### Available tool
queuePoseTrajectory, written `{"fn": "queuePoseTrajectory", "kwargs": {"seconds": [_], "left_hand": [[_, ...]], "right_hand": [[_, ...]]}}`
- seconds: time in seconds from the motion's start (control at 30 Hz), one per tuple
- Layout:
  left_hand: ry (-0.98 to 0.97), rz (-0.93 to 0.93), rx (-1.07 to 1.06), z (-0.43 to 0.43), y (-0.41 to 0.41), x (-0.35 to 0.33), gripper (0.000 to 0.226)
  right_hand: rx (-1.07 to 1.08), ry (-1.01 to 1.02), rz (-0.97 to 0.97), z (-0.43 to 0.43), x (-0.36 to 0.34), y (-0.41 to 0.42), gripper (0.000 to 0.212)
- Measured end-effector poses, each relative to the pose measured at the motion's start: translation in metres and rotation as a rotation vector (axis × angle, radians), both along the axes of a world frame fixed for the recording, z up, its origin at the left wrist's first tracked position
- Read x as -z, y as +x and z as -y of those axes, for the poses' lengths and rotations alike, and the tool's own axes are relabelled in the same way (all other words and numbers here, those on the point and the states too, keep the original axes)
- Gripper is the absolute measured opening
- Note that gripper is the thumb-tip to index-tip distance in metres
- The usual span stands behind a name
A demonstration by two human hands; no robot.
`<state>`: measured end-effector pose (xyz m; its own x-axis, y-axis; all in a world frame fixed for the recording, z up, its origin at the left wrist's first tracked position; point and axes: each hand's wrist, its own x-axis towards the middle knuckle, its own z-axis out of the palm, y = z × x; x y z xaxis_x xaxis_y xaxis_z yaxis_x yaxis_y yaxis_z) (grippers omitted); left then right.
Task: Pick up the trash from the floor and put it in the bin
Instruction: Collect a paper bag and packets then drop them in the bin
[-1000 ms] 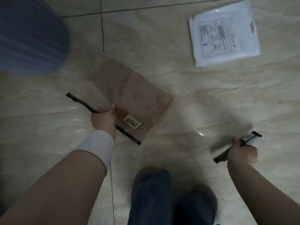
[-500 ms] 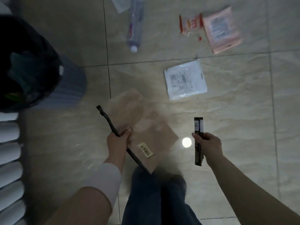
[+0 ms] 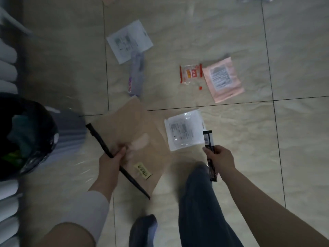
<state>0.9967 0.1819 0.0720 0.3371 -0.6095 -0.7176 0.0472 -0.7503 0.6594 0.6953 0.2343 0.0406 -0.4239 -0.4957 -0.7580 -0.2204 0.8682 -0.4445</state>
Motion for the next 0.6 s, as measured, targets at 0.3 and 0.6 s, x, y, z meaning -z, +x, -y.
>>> {"fn": "queuePoseTrajectory", "kwargs": {"seconds": [0.3, 0.6], "left_hand": [[-0.052, -0.142, -0.073, 0.062, -0.046, 0.045, 0.040], [-0.105, -0.005, -0.210, 0.071, -0.025, 0.166, 0.035]], "right_hand": [[-0.091, 0.044, -0.062, 0.058, 0.045, -0.030, 0.032], [-0.250, 0.120, -0.289, 0.088, 0.168, -0.005, 0.035]]}}
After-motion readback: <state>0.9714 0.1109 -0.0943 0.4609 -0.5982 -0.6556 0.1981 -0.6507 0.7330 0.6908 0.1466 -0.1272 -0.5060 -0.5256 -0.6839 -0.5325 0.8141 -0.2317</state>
